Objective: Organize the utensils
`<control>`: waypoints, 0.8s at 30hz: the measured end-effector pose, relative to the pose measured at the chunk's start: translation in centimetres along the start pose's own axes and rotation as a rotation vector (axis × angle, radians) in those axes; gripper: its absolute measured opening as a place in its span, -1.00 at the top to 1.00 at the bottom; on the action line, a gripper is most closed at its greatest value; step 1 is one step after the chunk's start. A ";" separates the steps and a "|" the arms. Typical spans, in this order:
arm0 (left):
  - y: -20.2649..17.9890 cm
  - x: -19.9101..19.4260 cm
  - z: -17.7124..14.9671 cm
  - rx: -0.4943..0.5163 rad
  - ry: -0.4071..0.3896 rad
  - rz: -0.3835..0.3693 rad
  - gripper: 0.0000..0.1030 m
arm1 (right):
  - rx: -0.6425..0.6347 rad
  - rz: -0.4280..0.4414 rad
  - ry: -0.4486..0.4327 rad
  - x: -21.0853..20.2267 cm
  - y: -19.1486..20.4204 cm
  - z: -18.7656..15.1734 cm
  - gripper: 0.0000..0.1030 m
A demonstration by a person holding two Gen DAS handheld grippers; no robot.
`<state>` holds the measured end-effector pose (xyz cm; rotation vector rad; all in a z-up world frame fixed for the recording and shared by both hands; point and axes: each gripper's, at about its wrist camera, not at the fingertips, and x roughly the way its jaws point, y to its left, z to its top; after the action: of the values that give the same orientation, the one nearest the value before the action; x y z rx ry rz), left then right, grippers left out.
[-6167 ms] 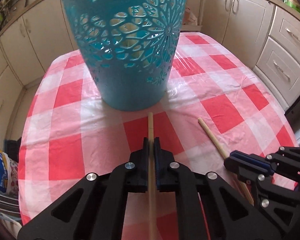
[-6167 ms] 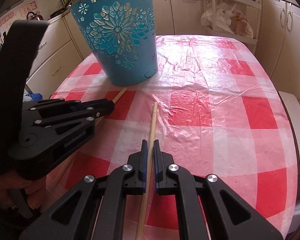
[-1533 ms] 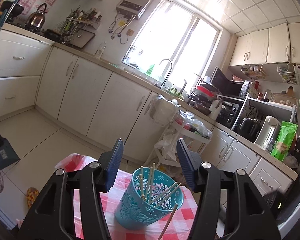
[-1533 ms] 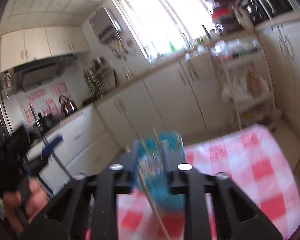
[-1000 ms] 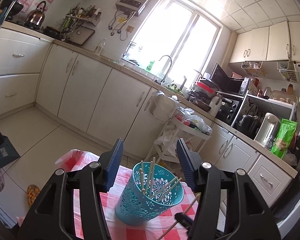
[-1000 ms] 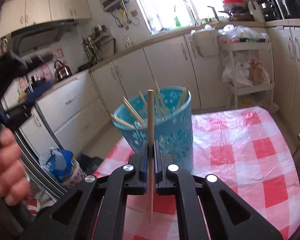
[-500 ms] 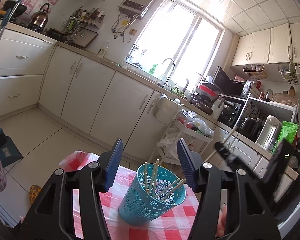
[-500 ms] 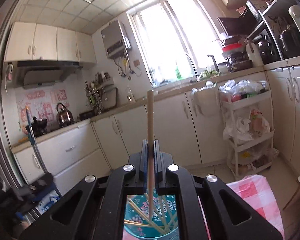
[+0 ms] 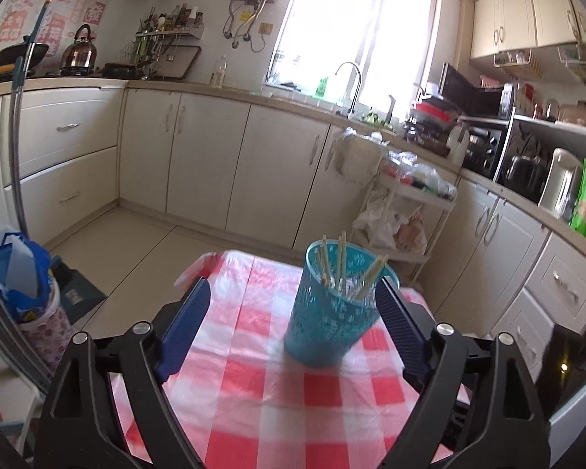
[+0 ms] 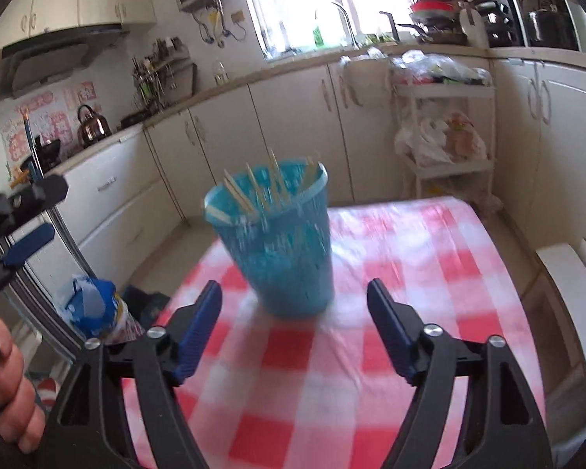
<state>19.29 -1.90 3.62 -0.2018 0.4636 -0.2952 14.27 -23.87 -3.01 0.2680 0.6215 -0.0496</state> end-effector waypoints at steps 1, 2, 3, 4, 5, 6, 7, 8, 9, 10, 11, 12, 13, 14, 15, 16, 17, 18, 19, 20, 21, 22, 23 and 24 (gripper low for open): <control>-0.1 -0.6 -0.6 0.004 0.017 0.007 -0.65 | 0.005 -0.016 0.017 -0.8 -0.1 -0.8 -0.60; -0.2 -1.2 -1.2 0.011 0.034 0.014 -0.68 | 0.015 -0.033 0.035 -1.7 -0.2 -1.7 -0.65; -0.2 -1.6 -1.7 0.017 0.046 0.020 -0.70 | 0.024 -0.047 0.062 -2.5 -0.2 -2.6 -0.69; -0.3 -2.3 -2.3 0.027 0.063 0.030 -0.71 | 0.027 -0.053 0.079 -3.0 -0.2 -3.1 -0.71; -0.3 -2.9 -2.8 0.033 0.076 0.034 -0.74 | 0.031 -0.061 0.096 -3.9 -0.3 -3.8 -0.73; -0.4 -3.5 -3.3 0.042 0.088 0.034 -0.78 | 0.036 -0.066 0.102 -4.6 -0.3 -4.3 -0.80; -0.4 -4.0 -3.7 0.052 0.097 0.034 -0.79 | 0.040 -0.070 0.106 -5.4 -0.2 -4.9 -0.84; -0.5 -4.7 -4.1 0.065 0.106 0.040 -0.82 | 0.042 -0.071 0.114 -6.2 -0.2 -5.4 -0.85; -0.5 -5.2 -4.5 0.076 0.115 0.046 -0.85 | 0.045 -0.071 0.124 -6.8 -0.1 -5.8 -0.85; -0.6 -5.7 -4.9 0.085 0.122 0.048 -0.85 | 0.049 -0.072 0.134 -7.4 0.1 -6.2 -0.86; -0.7 -6.3 -5.2 0.095 0.131 0.053 -0.85 | 0.058 -0.079 0.150 -8.0 0.2 -6.6 -0.86; -0.8 -6.8 -5.4 0.101 0.140 0.059 -0.85 | 0.067 -0.083 0.166 -8.4 0.3 -7.0 -0.86; -0.9 -7.2 -5.5 0.104 0.149 0.061 -0.85 | 0.075 -0.088 0.183 -8.7 0.5 -7.3 -0.86; -0.9 -7.8 -5.8 0.109 0.159 0.066 -0.85 | 0.085 -0.102 0.204 -9.2 0.6 -7.8 -0.86; -0.9 -8.3 -6.0 0.115 0.165 0.073 -0.85 | 0.090 -0.114 0.218 -9.6 0.8 -8.1 -0.86; -1.0 -9.0 -6.3 0.123 0.172 0.081 -0.85 | 0.094 -0.124 0.231 -10.0 1.0 -8.4 -0.86; -0.9 -9.5 -6.5 0.130 0.179 0.088 -0.85 | 0.094 -0.125 0.238 -10.5 1.2 -8.8 -0.86; -0.9 -10.0 -6.6 0.132 0.185 0.094 -0.85 | 0.094 -0.127 0.242 -11.1 1.4 -9.2 -0.86; -0.9 -10.5 -6.9 0.133 0.198 0.104 -0.85 | 0.092 -0.131 0.241 -11.6 1.7 -9.5 -0.86; -0.9 -11.0 -7.1 0.134 0.218 0.117 -0.85 | 0.088 -0.136 0.238 -12.4 2.1 -9.8 -0.86; -0.9 -11.5 -7.4 0.136 0.240 0.132 -0.85 | 0.086 -0.138 0.236 -13.1 2.4 -10.1 -0.86; -0.8 -11.9 -7.7 0.138 0.253 0.139 -0.85 | 0.082 -0.141 0.231 -13.5 2.6 -10.2 -0.86; -0.8 -12.4 -8.1 0.140 0.262 0.140 -0.85 | 0.078 -0.144 0.220 -14.3 2.9 -10.5 -0.86; -0.8 -13.1 -8.4 0.145 0.267 0.137 -0.85 | 0.075 -0.144 0.208 -15.0 3.2 -10.7 -0.86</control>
<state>4.06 0.59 1.82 0.0117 0.7146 -0.2210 -3.60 -18.54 -1.90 0.3028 0.8464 -0.1853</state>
